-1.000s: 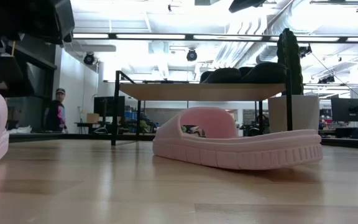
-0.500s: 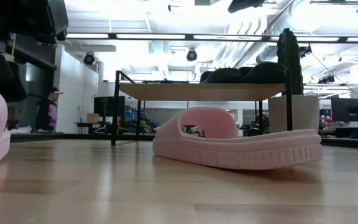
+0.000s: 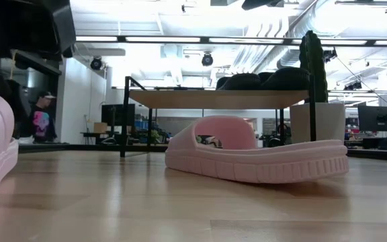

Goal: Pick and place slides into the shelf
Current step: Put the left pink slide on the shelf

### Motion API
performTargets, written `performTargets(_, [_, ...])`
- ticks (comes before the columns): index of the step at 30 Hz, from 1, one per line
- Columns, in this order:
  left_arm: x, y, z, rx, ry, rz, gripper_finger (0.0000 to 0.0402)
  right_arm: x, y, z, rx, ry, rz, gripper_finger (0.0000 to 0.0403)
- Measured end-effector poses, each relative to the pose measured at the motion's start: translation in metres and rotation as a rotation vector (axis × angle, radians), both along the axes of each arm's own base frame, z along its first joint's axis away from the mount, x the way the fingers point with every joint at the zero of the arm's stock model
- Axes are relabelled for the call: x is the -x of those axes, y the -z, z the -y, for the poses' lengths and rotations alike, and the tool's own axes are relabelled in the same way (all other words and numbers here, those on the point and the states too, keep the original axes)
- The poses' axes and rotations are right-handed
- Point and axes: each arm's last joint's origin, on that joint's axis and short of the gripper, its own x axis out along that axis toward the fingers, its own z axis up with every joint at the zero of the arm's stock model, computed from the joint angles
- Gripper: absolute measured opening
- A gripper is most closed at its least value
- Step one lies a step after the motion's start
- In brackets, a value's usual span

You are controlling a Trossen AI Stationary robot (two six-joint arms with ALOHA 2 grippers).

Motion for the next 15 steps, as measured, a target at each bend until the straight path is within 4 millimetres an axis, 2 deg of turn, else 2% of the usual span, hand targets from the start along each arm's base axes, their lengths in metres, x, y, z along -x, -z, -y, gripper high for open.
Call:
performTargets(12, [-0.0045, 0.0007, 0.0035, 0.047, 0.032, 0.035, 0.0024, 0.0, 0.0, 0.0, 0.0, 0.0, 0.0, 0.0145])
performTargets(15, [-0.0046, 0.0007, 0.0034, 0.048, 0.032, 0.035, 0.0007, 0.0, 0.0, 0.0, 0.001, 0.001, 0.0, 0.0145])
